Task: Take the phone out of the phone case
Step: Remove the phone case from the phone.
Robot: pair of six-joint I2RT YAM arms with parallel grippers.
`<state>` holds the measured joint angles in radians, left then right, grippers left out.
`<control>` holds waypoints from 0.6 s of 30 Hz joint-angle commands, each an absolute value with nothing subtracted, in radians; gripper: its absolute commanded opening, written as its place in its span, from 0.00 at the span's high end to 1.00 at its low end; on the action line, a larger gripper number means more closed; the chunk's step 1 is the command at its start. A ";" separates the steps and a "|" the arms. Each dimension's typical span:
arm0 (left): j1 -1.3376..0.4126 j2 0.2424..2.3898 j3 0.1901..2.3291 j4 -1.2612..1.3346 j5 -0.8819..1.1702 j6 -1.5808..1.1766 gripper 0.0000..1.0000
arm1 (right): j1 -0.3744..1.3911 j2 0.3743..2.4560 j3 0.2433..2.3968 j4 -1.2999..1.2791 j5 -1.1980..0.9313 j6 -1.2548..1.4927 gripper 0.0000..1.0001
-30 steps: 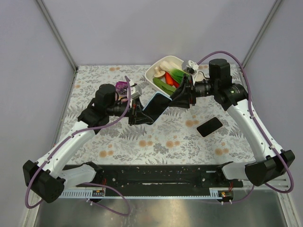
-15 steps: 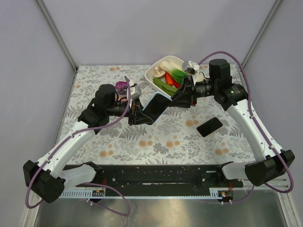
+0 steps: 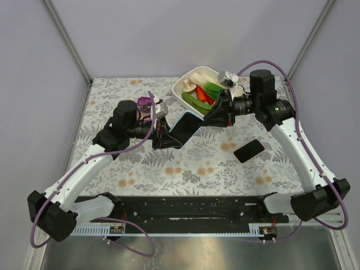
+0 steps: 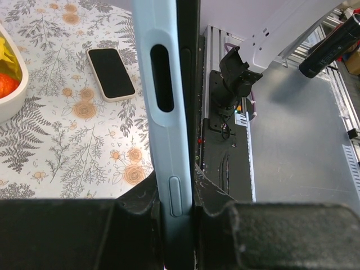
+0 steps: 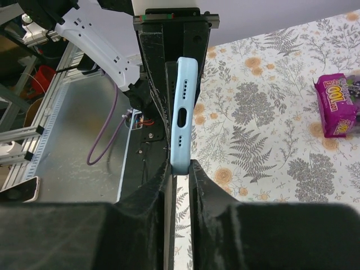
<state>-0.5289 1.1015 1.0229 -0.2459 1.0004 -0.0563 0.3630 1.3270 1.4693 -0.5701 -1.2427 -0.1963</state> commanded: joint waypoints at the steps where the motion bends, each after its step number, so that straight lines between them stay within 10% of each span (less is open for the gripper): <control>1: -0.523 1.084 1.023 -0.167 1.055 -0.026 1.00 | 0.356 1.319 1.483 -0.496 -1.321 -0.146 0.87; 7: -0.525 1.080 0.985 -0.149 1.139 0.050 1.00 | 0.357 1.275 1.422 -0.263 -1.451 0.071 0.99; 18: -0.569 1.051 1.023 -0.446 1.158 0.414 1.00 | 0.436 1.365 1.224 1.349 -1.540 1.431 1.00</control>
